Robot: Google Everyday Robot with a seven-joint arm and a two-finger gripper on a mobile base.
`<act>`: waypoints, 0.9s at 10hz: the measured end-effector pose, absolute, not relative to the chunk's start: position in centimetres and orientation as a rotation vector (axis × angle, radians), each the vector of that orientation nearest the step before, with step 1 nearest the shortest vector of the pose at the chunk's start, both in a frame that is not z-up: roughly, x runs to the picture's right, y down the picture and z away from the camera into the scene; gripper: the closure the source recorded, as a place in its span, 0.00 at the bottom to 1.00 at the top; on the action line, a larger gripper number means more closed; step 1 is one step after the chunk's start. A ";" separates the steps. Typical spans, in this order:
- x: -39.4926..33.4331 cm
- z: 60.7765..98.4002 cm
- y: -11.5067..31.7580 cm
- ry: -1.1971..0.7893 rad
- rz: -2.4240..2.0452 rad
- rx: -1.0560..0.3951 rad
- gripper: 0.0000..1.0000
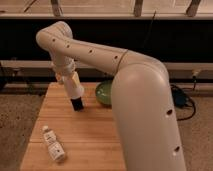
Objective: Place the ceramic cup over the eraser
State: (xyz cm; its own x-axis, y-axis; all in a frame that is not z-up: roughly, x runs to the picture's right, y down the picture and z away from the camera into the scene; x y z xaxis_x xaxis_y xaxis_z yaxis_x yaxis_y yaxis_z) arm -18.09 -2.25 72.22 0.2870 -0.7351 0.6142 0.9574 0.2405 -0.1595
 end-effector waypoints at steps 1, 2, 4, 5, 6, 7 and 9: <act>-18.3 72.5 -2.1 -0.472 -1.218 -0.573 1.00; -18.5 72.8 -2.0 -0.480 -1.220 -0.575 1.00; -18.7 73.7 -1.6 -0.495 -1.222 -0.586 1.00; -18.7 74.1 -1.4 -0.500 -1.221 -0.593 1.00; -18.5 74.7 -1.1 -0.507 -1.219 -0.604 1.00; -18.5 75.3 -0.8 -0.515 -1.218 -0.616 1.00; -18.6 76.3 -0.3 -0.528 -1.217 -0.629 1.00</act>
State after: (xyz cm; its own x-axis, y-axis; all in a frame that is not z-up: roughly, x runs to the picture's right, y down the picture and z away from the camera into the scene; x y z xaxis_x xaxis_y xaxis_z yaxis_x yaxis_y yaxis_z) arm -18.55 -0.31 76.34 0.2676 -0.6864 0.6762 0.9627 0.2188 -0.1589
